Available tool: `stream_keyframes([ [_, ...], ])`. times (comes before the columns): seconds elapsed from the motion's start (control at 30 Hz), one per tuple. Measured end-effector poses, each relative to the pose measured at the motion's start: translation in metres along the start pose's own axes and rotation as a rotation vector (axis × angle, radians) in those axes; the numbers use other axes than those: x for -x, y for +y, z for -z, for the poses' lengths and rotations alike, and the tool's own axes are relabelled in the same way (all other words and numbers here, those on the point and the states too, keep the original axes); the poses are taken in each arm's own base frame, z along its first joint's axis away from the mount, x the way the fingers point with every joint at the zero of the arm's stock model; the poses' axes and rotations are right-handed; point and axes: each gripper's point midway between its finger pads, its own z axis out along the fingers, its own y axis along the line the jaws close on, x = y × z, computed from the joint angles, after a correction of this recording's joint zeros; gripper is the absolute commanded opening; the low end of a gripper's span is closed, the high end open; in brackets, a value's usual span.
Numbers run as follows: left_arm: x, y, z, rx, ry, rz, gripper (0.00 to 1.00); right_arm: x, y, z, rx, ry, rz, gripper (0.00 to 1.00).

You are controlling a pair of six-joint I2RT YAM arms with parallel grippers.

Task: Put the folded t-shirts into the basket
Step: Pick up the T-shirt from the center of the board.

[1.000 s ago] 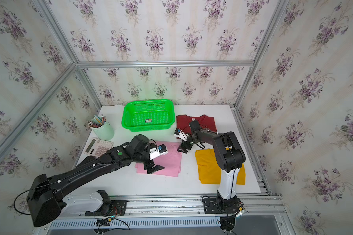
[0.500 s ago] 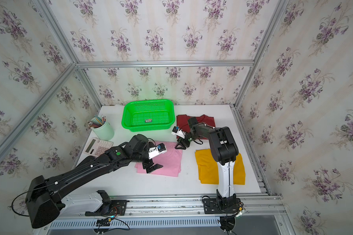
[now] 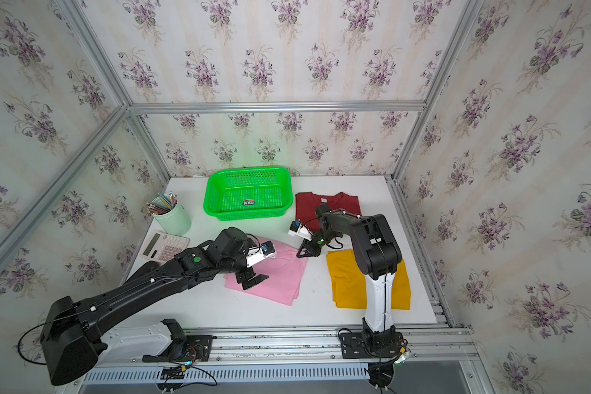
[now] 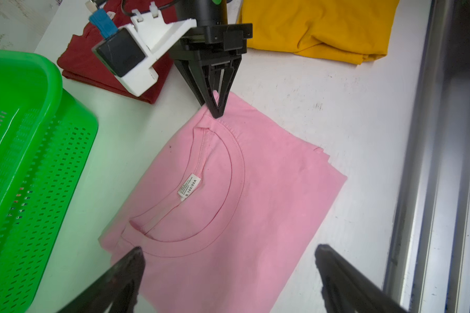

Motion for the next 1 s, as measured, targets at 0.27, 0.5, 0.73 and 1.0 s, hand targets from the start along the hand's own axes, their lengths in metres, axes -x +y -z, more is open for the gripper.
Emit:
stream_keyframes([
  [0.27,-0.004,0.008,-0.003,0.028,-0.012,0.001,1.00,0.035,0.027,0.020,-0.052,-0.042,0.135,0.00],
  [0.5,-0.002,0.066,-0.002,0.123,-0.091,0.355,1.00,0.042,0.039,0.039,-0.211,-0.053,0.230,0.00],
  [0.73,0.003,0.137,0.007,0.304,-0.157,0.859,1.00,0.042,0.043,0.044,-0.420,-0.069,0.339,0.00],
  [1.0,-0.035,0.185,0.011,0.616,-0.021,1.403,1.00,0.055,0.059,0.031,-0.579,-0.104,0.491,0.00],
])
